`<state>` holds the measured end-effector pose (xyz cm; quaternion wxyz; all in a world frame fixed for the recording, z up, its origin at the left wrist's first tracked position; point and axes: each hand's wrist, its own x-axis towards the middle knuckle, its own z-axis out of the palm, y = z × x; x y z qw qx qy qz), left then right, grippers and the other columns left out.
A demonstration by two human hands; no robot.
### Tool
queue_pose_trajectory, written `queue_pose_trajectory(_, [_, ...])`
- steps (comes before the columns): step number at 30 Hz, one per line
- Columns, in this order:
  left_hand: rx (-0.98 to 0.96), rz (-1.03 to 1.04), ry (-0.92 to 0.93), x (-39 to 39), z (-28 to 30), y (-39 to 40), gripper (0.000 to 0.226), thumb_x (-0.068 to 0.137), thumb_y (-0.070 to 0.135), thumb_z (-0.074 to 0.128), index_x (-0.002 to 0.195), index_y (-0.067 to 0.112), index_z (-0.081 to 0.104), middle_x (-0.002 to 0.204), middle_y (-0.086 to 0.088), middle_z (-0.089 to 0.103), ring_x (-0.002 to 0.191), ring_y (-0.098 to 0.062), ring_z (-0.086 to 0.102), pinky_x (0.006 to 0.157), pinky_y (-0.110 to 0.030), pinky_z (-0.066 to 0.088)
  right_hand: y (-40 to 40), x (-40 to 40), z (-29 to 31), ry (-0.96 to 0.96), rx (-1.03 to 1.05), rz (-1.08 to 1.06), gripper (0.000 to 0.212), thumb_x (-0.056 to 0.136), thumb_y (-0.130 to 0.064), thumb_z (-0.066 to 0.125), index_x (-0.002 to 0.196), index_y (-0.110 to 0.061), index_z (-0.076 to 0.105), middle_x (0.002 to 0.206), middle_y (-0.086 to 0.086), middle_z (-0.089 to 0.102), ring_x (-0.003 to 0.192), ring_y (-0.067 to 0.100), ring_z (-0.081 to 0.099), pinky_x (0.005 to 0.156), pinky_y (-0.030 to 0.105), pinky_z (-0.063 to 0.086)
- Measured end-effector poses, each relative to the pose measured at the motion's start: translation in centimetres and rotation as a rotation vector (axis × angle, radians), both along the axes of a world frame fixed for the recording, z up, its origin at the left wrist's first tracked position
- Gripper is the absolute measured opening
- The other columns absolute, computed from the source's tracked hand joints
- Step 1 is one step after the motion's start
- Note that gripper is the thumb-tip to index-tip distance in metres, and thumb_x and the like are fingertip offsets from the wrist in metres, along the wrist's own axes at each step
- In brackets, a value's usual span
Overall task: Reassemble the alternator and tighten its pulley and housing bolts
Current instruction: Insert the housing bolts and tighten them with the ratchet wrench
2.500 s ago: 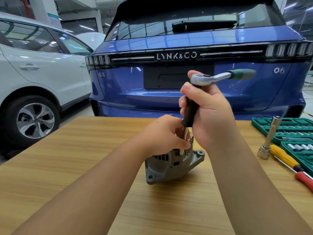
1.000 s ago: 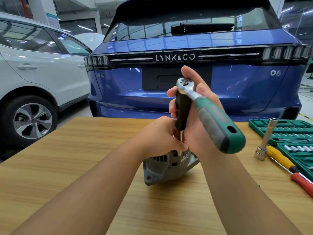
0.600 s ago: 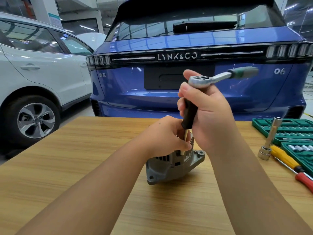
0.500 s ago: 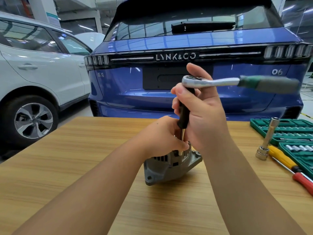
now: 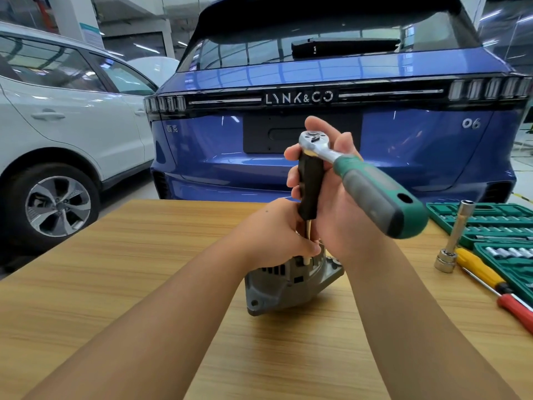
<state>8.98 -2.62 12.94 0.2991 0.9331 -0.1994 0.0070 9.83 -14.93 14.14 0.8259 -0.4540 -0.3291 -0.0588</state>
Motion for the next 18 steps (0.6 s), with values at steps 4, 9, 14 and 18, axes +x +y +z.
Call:
queue_pose_trajectory(4, [-0.063,0.000,0.008,0.0,-0.2,0.1,0.016,0.086,0.023,0.080,0.097,0.022,0.069,0.099,-0.007,0.073,0.094,-0.023,0.069,0.085,-0.045,0.059,-0.2,-0.6,0.2,0.059,0.027,-0.019,0.056,0.076,-0.053,0.077,0.120,-0.022,0.062,0.088,0.001,0.069,0.068,0.014,0.060,0.061,0.026,0.052])
queue_pose_trajectory(9, [0.022,-0.070,0.017,0.1,-0.2,-0.4,0.012,0.090,0.027,0.076,0.101,0.026,0.071,0.093,0.007,0.075,0.087,-0.014,0.071,0.083,-0.041,0.060,0.2,-1.9,0.3,0.023,-0.025,-0.476,0.026,0.087,-0.028,0.075,0.101,-0.008,0.066,0.063,-0.006,0.050,0.056,0.011,0.041,0.052,0.023,0.039])
queue_pose_trajectory(14, [0.028,-0.046,0.006,0.4,-0.3,-0.2,0.010,0.089,0.029,0.077,0.097,0.026,0.071,0.087,0.008,0.074,0.079,-0.010,0.070,0.076,-0.037,0.059,-0.7,-1.7,0.7,0.116,-0.045,-0.204,0.026,0.085,-0.019,0.072,0.110,-0.014,0.066,0.067,-0.006,0.054,0.059,0.010,0.047,0.058,0.021,0.044])
queue_pose_trajectory(18, [0.011,-0.041,-0.005,0.5,-0.2,0.0,0.008,0.085,0.027,0.078,0.089,0.027,0.071,0.083,0.010,0.073,0.075,-0.008,0.068,0.077,-0.039,0.059,0.1,-1.7,0.0,-0.067,-0.036,-0.159,0.036,0.088,-0.008,0.065,0.120,-0.024,0.062,0.083,-0.002,0.060,0.070,0.012,0.053,0.070,0.024,0.049])
